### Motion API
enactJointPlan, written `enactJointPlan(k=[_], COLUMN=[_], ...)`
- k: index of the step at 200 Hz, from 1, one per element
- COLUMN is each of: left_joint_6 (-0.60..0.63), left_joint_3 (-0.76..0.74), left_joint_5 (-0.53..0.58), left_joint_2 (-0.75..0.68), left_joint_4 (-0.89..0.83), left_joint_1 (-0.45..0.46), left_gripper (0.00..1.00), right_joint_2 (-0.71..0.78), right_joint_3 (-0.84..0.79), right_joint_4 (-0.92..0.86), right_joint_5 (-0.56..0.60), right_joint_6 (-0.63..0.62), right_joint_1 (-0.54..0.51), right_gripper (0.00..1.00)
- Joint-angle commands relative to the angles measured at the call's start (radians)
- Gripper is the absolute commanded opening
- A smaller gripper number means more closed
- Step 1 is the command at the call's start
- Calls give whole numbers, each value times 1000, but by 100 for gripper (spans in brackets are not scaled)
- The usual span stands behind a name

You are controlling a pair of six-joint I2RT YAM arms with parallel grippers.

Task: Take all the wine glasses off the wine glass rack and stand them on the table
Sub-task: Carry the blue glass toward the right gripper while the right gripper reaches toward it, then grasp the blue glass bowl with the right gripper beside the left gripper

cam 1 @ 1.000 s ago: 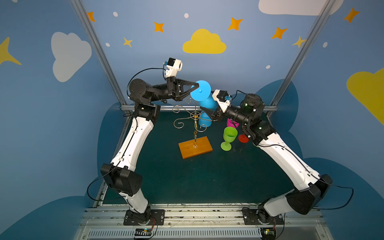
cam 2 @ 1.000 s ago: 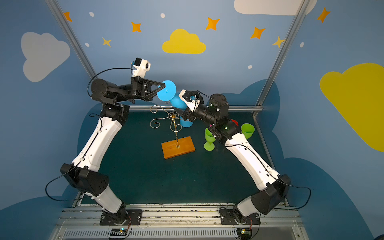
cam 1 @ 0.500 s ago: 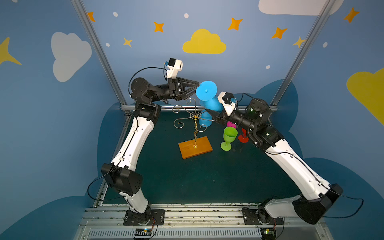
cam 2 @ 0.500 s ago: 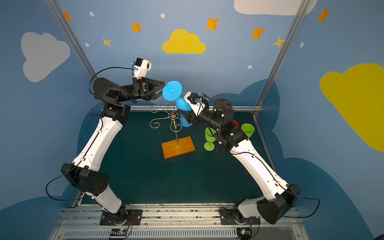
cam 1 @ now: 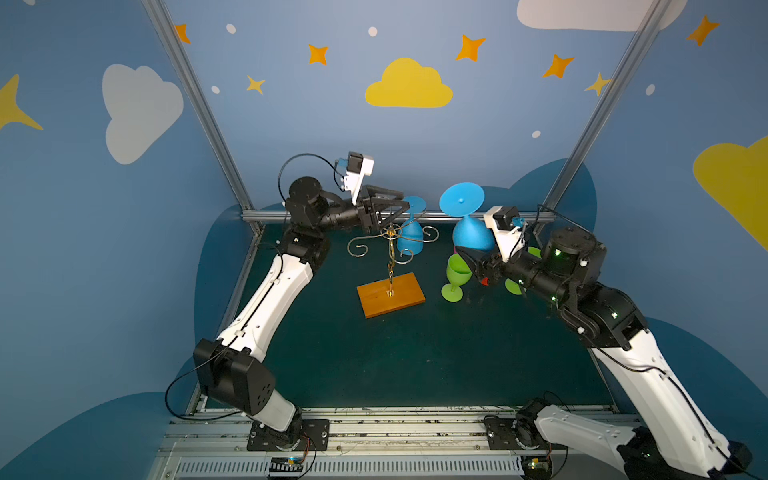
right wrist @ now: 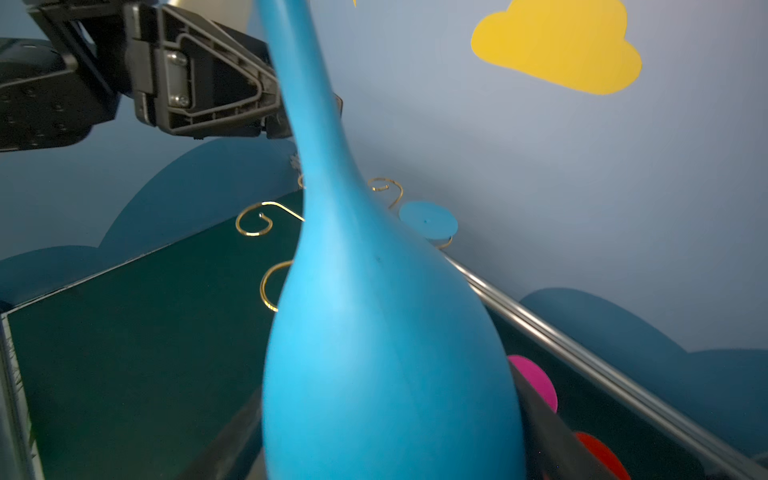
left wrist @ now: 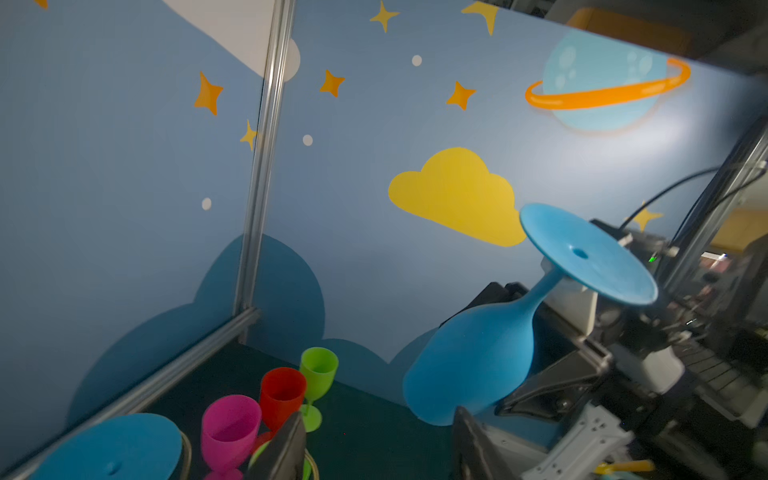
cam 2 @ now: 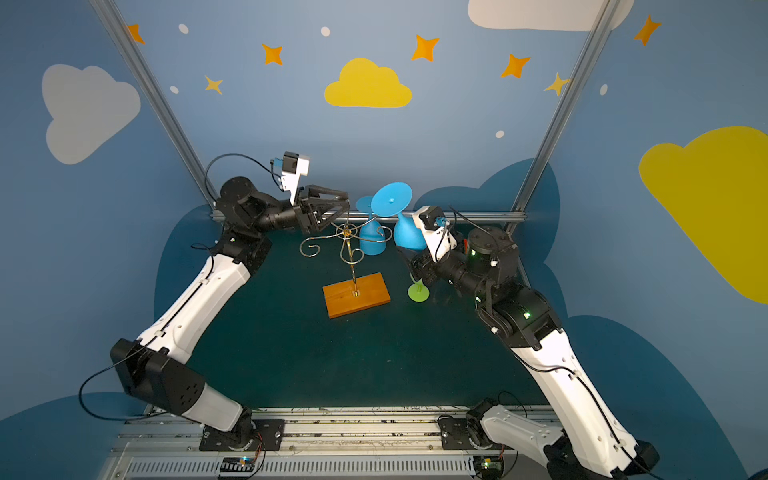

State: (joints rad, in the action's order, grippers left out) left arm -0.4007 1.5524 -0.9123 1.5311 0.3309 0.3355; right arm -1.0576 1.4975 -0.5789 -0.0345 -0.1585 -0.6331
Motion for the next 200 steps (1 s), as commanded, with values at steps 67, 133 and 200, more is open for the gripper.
enactJointPlan(k=[67, 133, 200], left_joint_6=[676, 730, 761], left_joint_3=[-174, -195, -193], left_joint_5=[95, 89, 86], left_joint_2=[-87, -98, -95], left_joint_4=[138, 147, 121], left_joint_1=[92, 119, 129], left_gripper=[52, 52, 51], right_joint_2=[-9, -69, -113], right_joint_3=[-35, -33, -29], right_joint_4=[-178, -143, -136], right_joint_5=[-33, -105, -109], right_joint_6=[149, 176, 183], right_joint_1=[-7, -24, -70], right_gripper=[40, 38, 36])
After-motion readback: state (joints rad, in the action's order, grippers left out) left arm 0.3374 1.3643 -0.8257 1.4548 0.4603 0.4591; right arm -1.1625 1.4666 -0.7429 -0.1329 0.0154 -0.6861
